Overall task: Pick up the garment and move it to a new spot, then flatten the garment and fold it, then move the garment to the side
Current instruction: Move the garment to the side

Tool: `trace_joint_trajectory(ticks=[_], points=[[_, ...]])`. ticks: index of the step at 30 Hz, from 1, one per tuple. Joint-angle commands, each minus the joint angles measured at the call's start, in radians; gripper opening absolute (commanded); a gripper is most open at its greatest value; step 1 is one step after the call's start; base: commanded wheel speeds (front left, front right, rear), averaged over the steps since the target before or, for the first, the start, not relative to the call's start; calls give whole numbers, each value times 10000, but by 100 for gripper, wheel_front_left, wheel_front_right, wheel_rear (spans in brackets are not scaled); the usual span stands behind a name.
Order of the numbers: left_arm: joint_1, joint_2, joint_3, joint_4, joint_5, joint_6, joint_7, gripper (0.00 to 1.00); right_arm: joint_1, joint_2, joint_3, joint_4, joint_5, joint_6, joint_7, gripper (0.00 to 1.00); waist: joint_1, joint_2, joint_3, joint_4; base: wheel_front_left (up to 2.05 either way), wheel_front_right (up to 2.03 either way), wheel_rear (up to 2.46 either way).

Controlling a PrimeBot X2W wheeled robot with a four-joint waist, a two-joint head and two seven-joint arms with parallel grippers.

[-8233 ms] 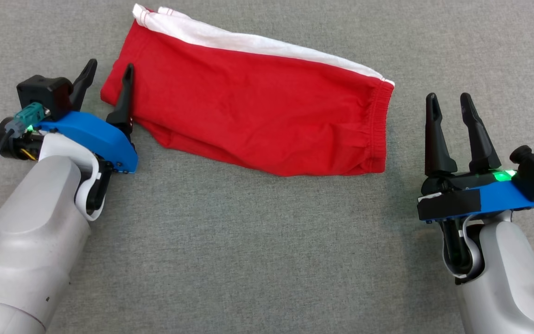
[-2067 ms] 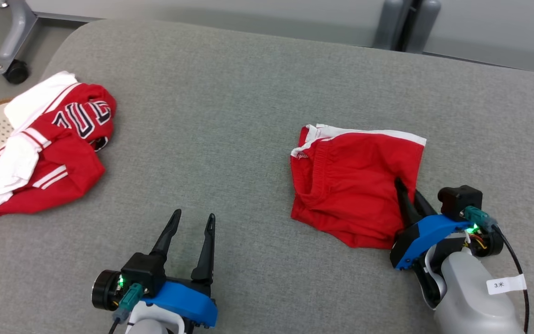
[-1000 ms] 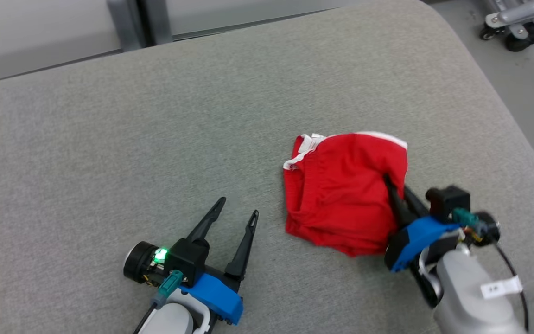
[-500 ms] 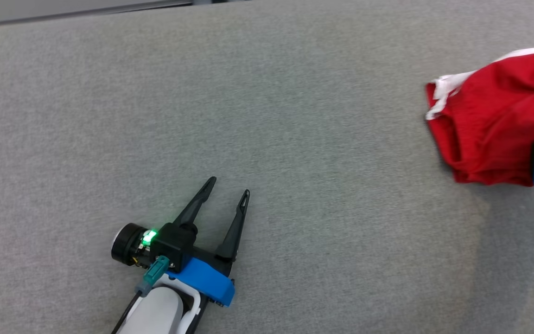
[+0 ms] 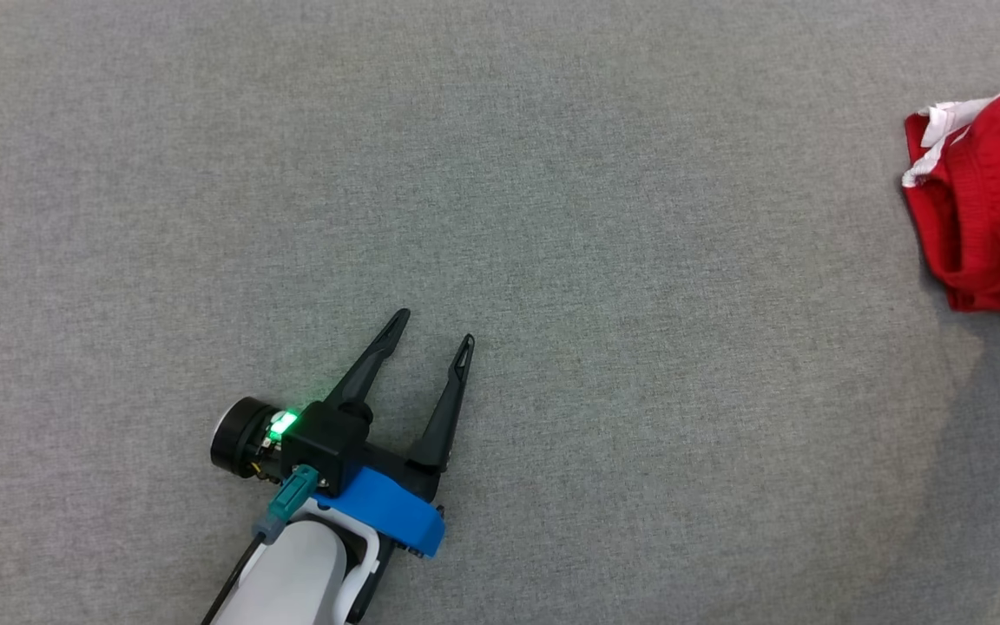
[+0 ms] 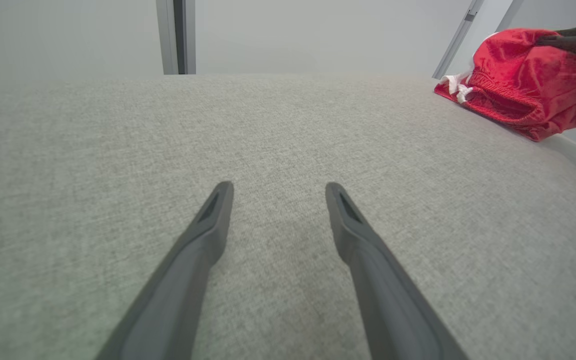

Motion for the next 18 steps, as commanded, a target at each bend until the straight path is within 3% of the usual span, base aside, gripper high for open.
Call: trace_joint_trajectory(ticks=[1, 5, 8, 13, 18], points=[[-39, 176, 159, 289, -2, 30, 39, 100, -101, 238, -121, -153, -133, -7, -125, 100, 0, 0, -17, 8, 0, 0, 0], [-84, 141, 350, 245, 28, 30, 35, 100, -49, 1120, -406, -958, -428, -7, -1124, 100, 0, 0, -146, 67, 0, 0, 0], [-48, 98, 719, 123, 102, 33, 32, 100, -83, 1955, 290, -1391, -211, -5, -1741, 100, 0, 0, -301, 144, 0, 0, 0], [90, -131, 1620, -11, 221, 88, 22, 100, 437, 2868, 1760, -2333, 1265, -5, -1911, 100, 0, 0, -671, 458, 0, 0, 0], [157, -274, 2463, -18, 358, 163, 22, 100, 1792, 3154, 2897, -3237, 2997, -5, -1913, 100, 0, 0, -1092, 1011, 0, 0, 0]])
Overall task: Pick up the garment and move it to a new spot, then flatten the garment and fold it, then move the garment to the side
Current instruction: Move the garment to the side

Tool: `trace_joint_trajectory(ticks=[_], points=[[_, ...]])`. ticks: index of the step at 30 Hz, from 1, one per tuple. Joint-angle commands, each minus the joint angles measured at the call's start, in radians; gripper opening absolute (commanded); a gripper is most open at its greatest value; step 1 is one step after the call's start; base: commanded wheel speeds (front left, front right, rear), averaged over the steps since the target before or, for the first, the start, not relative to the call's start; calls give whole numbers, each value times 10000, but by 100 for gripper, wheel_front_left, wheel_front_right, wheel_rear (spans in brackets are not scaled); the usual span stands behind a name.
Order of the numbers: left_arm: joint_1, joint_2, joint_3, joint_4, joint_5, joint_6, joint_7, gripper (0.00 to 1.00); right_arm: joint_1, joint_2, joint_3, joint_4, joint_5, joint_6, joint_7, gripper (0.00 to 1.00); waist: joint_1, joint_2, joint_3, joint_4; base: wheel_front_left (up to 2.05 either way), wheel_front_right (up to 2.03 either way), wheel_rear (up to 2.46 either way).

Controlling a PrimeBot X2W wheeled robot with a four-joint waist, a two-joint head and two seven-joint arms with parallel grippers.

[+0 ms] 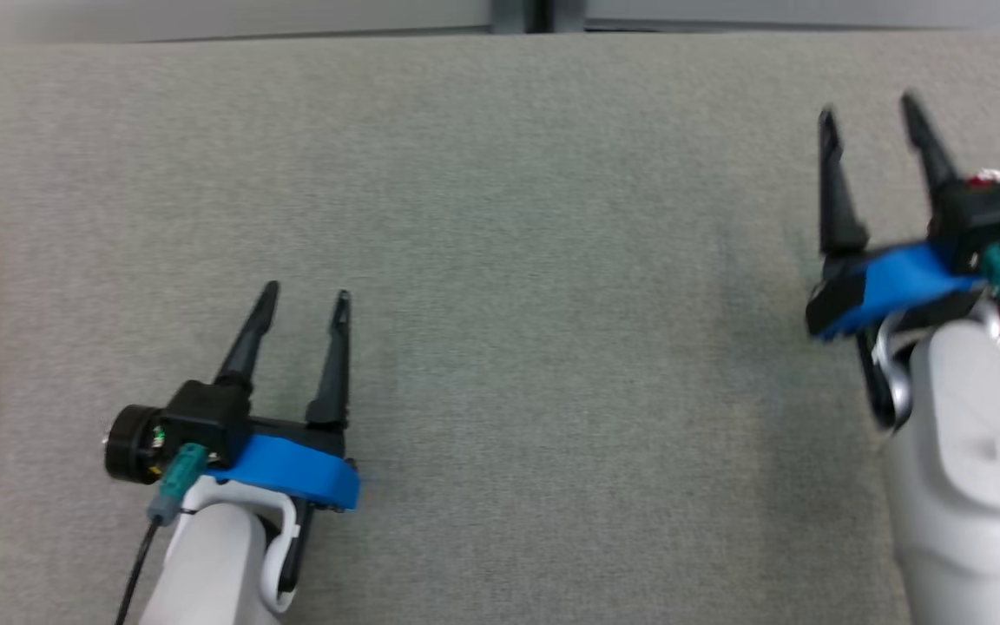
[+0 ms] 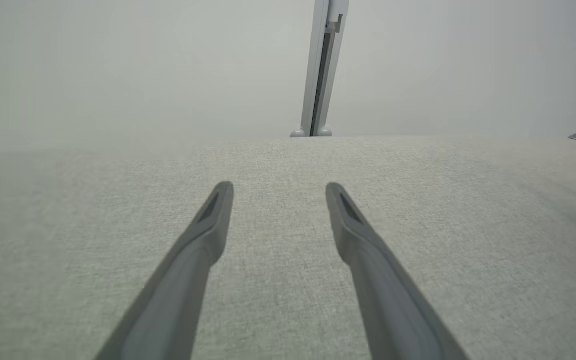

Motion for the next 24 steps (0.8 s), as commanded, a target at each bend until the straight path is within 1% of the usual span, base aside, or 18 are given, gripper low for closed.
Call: trace_joint_trajectory(ticks=[1, 4, 9, 17, 24], points=[[139, -59, 395, -2, 104, 101, 1, 100, 652, 41, 242, -188, 599, -3, -29, 100, 0, 0, -185, 234, 0, 0, 0], [372, -152, 978, 119, 234, 200, 1, 100, 1900, 90, 520, -284, 1638, -3, -29, 100, 0, 0, -568, 574, 0, 0, 0], [745, -239, 1564, 263, 260, 260, 1, 100, 3086, 86, 933, -245, 2606, -3, -30, 100, 0, 0, -1037, 798, 0, 0, 0], [1522, -327, 1997, 366, 354, 174, 1, 100, 4052, 89, 1020, -249, 2980, -3, -31, 100, 0, 0, -1831, 795, 0, 0, 0], [2336, -362, 1985, 308, 200, 102, 1, 100, 4782, 92, 1103, -292, 3172, -2, -31, 100, 0, 0, -2567, 821, 0, 0, 0]])
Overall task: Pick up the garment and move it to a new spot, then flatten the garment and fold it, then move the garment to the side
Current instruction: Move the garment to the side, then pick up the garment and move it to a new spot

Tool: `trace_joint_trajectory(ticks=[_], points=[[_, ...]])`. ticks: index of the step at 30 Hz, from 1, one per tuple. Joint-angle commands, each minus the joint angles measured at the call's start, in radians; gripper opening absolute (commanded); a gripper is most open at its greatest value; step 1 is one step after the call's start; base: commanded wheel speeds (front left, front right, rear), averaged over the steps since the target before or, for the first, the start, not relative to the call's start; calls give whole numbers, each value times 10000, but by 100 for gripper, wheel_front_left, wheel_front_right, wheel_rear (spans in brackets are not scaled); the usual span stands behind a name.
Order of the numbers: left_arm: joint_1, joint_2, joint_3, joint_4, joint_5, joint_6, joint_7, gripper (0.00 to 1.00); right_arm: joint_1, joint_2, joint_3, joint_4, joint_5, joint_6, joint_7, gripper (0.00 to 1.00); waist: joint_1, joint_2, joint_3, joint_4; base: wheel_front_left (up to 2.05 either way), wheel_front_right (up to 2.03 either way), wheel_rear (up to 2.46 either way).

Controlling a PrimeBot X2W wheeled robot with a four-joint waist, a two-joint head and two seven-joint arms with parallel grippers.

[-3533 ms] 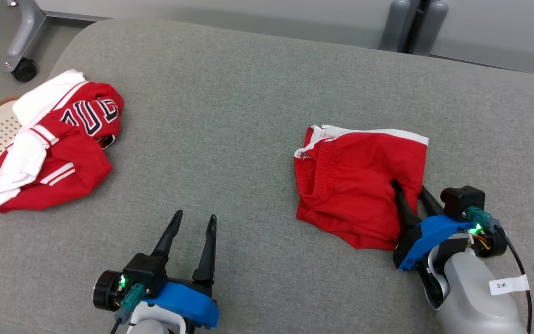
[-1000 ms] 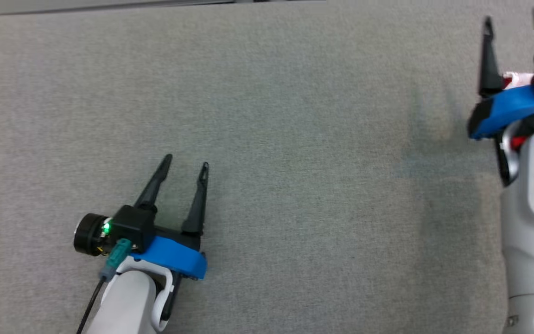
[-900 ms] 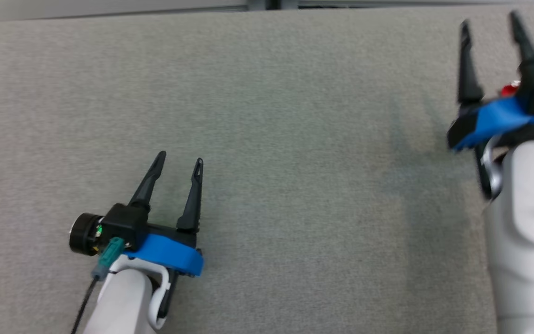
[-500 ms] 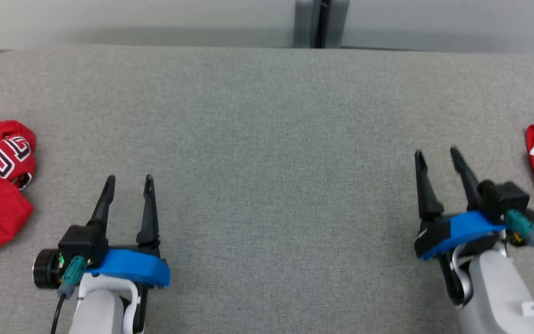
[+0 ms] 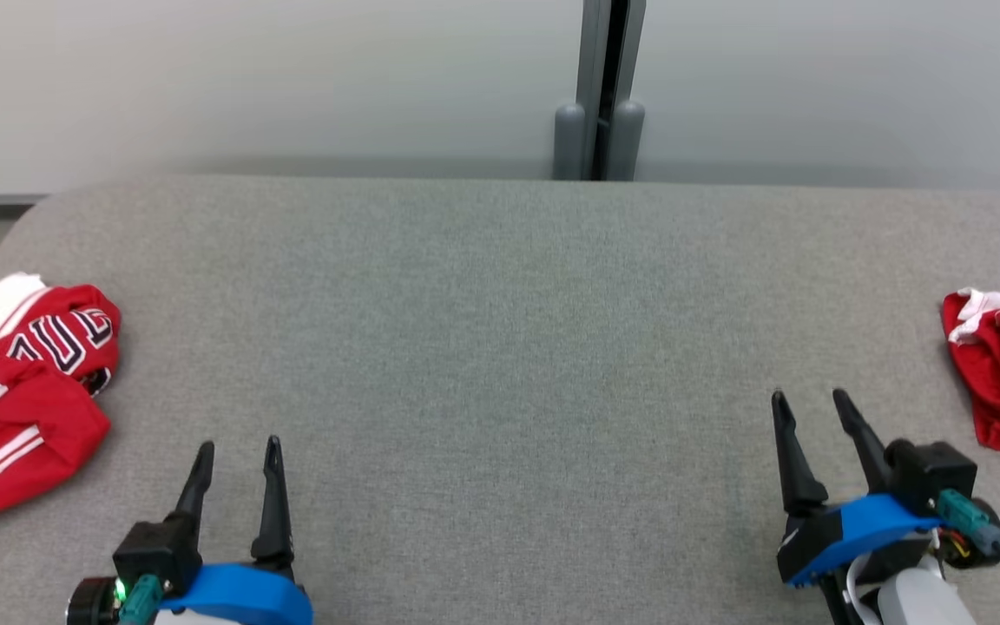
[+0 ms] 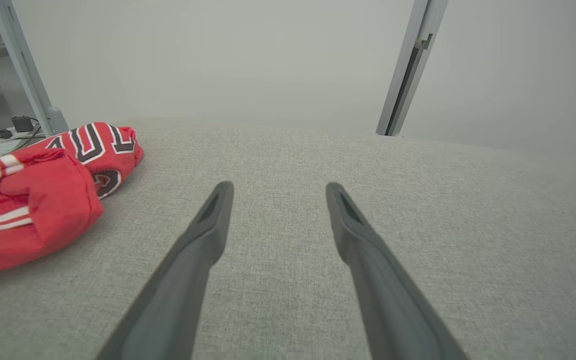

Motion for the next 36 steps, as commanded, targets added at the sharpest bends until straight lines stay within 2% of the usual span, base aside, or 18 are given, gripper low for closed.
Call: trace_joint_trajectory(ticks=[1, 8, 17, 22, 31, 36], points=[[166, -15, -44, -42, -89, -47, 1, 100, 275, -8, 33, -32, 141, -2, -31, 100, 1, 0, -203, -48, 0, 0, 0], [633, -13, -246, -120, -310, 49, 1, 100, 787, -8, 99, -21, 419, -2, -32, 100, 1, 0, -563, 33, 0, 0, 0], [403, -12, -367, -123, -506, 129, 1, 100, 595, -7, 211, -102, 257, -2, -30, 100, 1, 0, -308, 453, 0, 0, 0], [155, -9, -410, -55, -766, 240, 1, 100, 506, -7, 278, -183, 104, -2, -30, 100, 1, 0, 10, 1389, 0, 0, 0], [102, -21, 5, 133, -1318, 471, 1, 100, 172, -10, 910, -152, -157, -2, -32, 100, 1, 0, 535, 3662, 0, 0, 0], [246, -21, 312, 217, -1556, 547, -1, 100, -126, -17, 1433, -56, -238, -2, -32, 100, 1, 0, 692, 4441, 0, 0, 0]])
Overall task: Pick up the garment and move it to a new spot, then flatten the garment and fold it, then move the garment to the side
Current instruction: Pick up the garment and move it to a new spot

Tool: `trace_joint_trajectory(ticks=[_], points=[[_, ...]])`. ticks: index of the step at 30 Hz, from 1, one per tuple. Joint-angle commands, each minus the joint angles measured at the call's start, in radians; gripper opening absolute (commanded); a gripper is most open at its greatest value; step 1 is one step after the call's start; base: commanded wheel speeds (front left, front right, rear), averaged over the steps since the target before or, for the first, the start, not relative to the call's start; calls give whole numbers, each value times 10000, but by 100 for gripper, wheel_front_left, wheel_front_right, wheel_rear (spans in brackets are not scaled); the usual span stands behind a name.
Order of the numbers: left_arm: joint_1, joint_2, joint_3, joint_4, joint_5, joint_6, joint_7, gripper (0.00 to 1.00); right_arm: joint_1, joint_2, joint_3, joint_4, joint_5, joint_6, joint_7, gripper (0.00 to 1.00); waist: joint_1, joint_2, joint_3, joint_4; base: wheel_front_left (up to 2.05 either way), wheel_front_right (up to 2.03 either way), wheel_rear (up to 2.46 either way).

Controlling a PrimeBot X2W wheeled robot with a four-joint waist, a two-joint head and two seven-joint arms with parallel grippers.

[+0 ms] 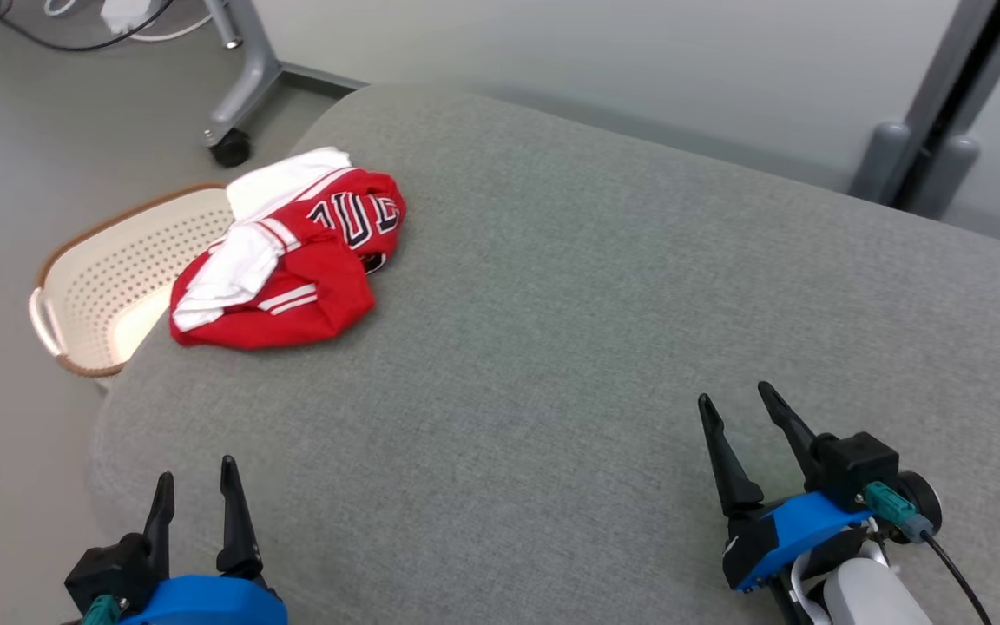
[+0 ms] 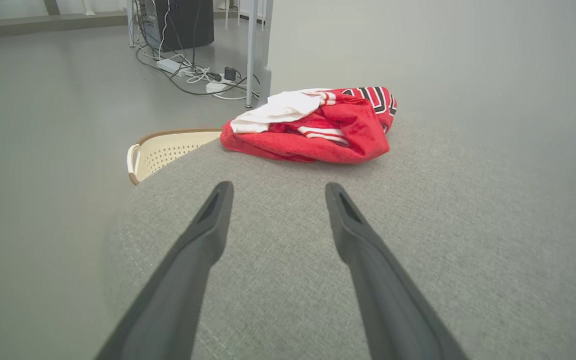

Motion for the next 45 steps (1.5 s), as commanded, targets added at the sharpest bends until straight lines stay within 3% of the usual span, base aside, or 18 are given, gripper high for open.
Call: trace_joint_trajectory(ticks=[1, 10, 17, 28, 34, 35, 36, 37, 41, 45], points=[[-10, -21, 124, 25, -83, 6, 1, 100, -198, -32, 149, 24, -32, 0, -31, 100, -1, 0, 465, 567, 0, 0, 0], [-1248, 9, 916, 451, 141, -489, 0, 100, -772, -35, 577, -146, -284, 0, -31, 100, -1, 0, 1267, 416, 0, 0, 0], [-3615, 982, 1237, 1637, 372, -764, 1, 100, -1344, -37, 605, -704, -847, 0, -31, 100, -1, 0, 2445, -179, 0, 0, 0], [-6479, 2824, -754, 4881, -999, -768, 0, 100, -1889, -132, 609, -1291, -1225, -10, 9, 100, -1, 0, 3912, -1022, 0, 0, 0], [-7185, 3159, -1224, 6603, -1312, -768, 344, 100, -2035, -180, 535, -1312, -1249, -13, 29, 100, -1, 0, 4137, -1328, 0, 0, 0], [-7376, 3233, -1317, 6942, -1337, -768, 245, 90, -2028, -175, 534, -1382, -1194, -15, 29, 100, -1, 0, 4131, -1425, 0, 0, 0], [-7376, 3233, -1317, 6942, -1337, -768, 245, 90, -2028, -175, 534, -1382, -1194, -15, 29, 100, -1, 0, 4131, -1425, 0, 0, 0], [-7477, 3310, -1262, 7017, -1356, -768, 154, 0, -2016, -174, 527, -1392, -1155, -15, 29, 100, -1, 0, 4118, -1454, 0, 0, 0], [-7718, 3480, -1244, 6783, -1169, -743, -9, 0, -1915, -154, 475, -1375, -1010, -13, 26, 100, -1, 0, 3960, -1518, 0, 0, 0], [-7635, 3619, -953, 4820, -661, -702, -11, 0, -1817, -80, 396, -1447, -785, -9, 16, 100, -1, 0, 3604, -1528, 0, 0, 0]])
